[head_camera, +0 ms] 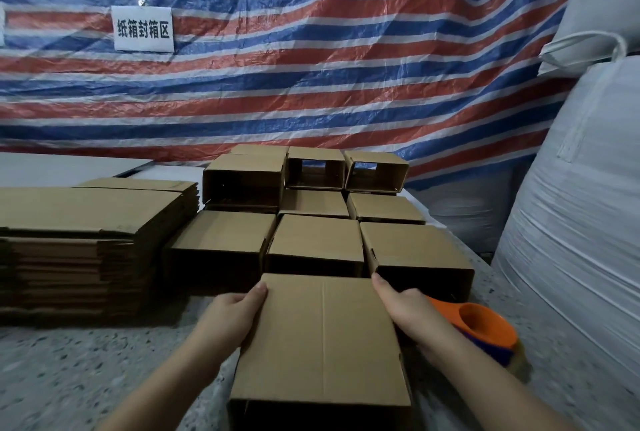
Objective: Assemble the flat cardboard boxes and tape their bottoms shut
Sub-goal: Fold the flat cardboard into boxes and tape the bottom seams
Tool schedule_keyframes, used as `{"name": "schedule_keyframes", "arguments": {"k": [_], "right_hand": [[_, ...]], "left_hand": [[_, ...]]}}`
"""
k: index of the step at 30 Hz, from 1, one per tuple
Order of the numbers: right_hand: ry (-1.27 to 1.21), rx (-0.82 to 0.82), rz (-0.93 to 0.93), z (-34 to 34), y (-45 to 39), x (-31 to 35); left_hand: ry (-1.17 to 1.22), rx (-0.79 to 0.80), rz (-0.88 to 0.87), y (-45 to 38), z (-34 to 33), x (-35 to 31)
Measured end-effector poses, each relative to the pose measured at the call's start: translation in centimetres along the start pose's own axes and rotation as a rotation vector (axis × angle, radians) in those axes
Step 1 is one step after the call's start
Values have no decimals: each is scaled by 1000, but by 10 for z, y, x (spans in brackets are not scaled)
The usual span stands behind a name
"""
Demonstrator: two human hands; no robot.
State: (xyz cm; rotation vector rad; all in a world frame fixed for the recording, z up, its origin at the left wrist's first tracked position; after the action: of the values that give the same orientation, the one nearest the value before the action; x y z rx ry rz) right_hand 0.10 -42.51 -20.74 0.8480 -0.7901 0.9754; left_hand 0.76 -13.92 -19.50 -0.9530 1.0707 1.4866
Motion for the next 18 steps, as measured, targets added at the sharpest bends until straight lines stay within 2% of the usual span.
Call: {"name": "schedule_keyframes", "arguments": {"k": [7, 10, 13, 15, 18], "right_hand": [[-46, -58, -76, 7, -5, -17], [-158, -14, -107, 5, 10, -36], [-254, 34, -154, -12, 35, -54], [-232, 74, -23, -17, 51, -36], [-299, 6, 118, 12, 67, 18]], "left_hand": [[38, -56, 12, -1, 7, 1], [155, -24, 86, 11, 10, 20], [152, 31, 79, 31, 4, 32], [142, -9, -17, 42, 6, 16], [195, -55, -184, 48, 21, -33]]}}
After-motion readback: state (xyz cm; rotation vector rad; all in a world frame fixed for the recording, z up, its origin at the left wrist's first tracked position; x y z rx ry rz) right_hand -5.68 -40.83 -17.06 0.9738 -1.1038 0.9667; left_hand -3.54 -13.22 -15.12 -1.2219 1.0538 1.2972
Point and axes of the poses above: each hand's wrist, its own y-axis away from the middle knuckle, its own z-axis out of the back of the hand, x = y × z, the point moved 10 cm from there along -y, towards the middle knuckle
